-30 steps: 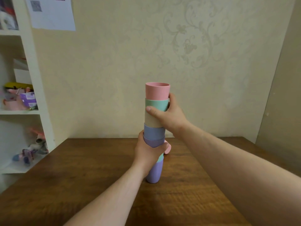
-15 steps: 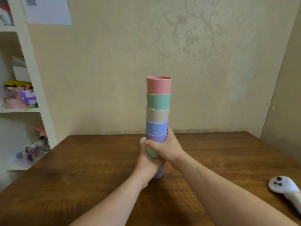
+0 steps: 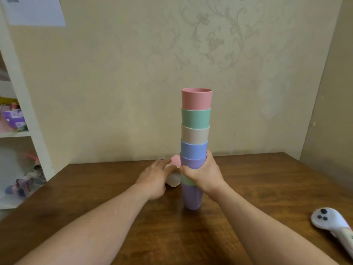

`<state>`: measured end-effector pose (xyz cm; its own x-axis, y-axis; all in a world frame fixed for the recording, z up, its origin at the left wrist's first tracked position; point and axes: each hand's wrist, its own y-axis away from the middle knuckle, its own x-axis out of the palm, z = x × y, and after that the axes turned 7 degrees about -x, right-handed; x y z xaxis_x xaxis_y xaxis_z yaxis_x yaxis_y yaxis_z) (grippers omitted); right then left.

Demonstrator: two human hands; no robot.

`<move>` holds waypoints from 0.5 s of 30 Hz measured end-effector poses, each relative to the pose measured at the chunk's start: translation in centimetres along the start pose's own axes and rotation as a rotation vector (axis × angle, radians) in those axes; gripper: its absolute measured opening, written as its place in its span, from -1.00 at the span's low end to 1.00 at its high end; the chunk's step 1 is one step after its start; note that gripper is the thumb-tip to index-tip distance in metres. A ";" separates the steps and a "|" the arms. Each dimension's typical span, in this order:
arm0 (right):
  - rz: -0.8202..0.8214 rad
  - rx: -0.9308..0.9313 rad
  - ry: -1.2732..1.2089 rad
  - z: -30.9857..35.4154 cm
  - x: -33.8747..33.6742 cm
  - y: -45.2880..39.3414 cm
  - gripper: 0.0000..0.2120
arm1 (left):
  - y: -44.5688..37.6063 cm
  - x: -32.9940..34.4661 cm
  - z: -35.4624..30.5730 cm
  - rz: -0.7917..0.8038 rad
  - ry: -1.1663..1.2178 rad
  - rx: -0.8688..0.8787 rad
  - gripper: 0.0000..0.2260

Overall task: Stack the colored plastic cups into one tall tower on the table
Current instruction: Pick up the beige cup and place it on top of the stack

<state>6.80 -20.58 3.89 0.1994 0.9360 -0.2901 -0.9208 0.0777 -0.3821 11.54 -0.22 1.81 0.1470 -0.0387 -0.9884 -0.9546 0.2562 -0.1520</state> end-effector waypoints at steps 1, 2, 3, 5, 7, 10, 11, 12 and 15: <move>-0.002 -0.003 0.001 -0.1 0.0 0.0 -0.21 | -0.6 0.2 -0.2 0.029 -0.024 0.012 -0.17; -0.004 -0.005 0.001 -0.1 0.0 0.0 -0.20 | -1.2 0.6 -0.4 0.067 -0.044 0.015 -0.10; -0.008 -0.005 -0.003 0.0 -0.1 0.1 -0.20 | -1.7 1.0 -0.7 0.103 -0.066 0.013 -0.05; -0.011 0.006 -0.002 0.0 -0.1 0.0 -0.24 | -2.3 1.6 -1.3 0.110 -0.123 0.010 -0.01; -0.010 0.005 0.009 -0.1 -0.1 -0.1 -0.29 | -2.6 1.9 -1.5 0.034 -0.180 -0.022 -0.05; -0.004 0.013 0.010 -0.3 -0.2 0.1 -0.40 | -2.5 1.4 -0.9 -0.005 -0.207 -0.106 -0.15; 0.000 0.011 0.009 -0.5 -0.3 0.1 -0.41 | -2.3 1.2 -0.5 0.016 -0.203 -0.128 -0.17; -0.001 0.010 0.006 -0.6 -0.3 0.2 -0.39 | -2.1 1.1 -0.2 0.032 -0.190 -0.142 -0.18; 0.004 0.013 0.010 -0.6 -0.3 0.3 -0.28 | -1.0 0.7 0.5 0.113 -0.083 -0.174 -0.11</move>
<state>6.69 -21.02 3.38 0.1995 0.9327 -0.3006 -0.9257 0.0787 -0.3700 12.72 -0.06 1.31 0.0507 0.0620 -0.9968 -0.9955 0.0838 -0.0454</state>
